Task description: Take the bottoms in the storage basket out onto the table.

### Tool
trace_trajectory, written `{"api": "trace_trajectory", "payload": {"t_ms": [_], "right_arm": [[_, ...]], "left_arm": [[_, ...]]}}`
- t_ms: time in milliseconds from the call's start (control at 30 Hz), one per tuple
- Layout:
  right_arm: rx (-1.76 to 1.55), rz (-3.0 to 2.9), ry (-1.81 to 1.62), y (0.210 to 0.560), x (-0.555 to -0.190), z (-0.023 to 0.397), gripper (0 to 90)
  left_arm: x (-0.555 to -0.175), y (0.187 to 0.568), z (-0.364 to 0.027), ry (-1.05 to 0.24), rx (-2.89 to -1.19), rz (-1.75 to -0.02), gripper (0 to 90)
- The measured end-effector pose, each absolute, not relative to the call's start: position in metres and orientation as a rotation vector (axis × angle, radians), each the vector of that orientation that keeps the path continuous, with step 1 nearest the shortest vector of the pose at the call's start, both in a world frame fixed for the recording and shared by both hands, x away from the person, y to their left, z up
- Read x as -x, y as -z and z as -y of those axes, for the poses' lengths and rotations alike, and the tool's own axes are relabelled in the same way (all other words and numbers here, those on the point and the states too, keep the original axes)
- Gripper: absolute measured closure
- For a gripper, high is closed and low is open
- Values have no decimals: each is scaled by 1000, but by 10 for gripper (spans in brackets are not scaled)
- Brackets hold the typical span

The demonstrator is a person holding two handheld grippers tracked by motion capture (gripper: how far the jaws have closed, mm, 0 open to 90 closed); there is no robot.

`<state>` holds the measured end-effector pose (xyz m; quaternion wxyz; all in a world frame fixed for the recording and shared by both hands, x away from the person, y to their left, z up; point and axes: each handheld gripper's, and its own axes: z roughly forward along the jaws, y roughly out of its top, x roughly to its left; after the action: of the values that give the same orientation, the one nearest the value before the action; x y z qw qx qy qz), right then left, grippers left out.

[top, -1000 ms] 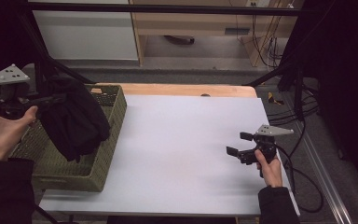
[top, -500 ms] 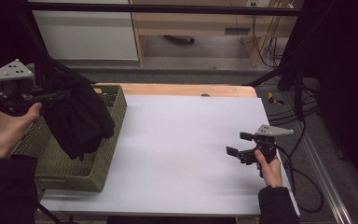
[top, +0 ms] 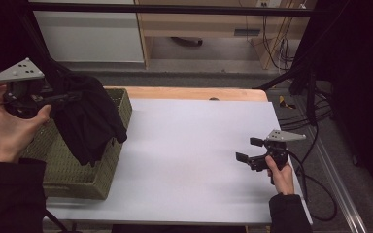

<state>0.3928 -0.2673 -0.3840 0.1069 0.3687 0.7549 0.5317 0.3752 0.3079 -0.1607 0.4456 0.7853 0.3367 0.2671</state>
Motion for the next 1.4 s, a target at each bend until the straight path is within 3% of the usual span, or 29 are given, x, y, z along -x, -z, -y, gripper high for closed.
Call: {"api": "trace_trajectory", "payload": {"t_ms": [1400], "right_arm": [[-1084, -2220, -1572, 383, -392, 268, 37]], "left_arm": [[-379, 150, -246, -609, -1979, -690, 857]]}}
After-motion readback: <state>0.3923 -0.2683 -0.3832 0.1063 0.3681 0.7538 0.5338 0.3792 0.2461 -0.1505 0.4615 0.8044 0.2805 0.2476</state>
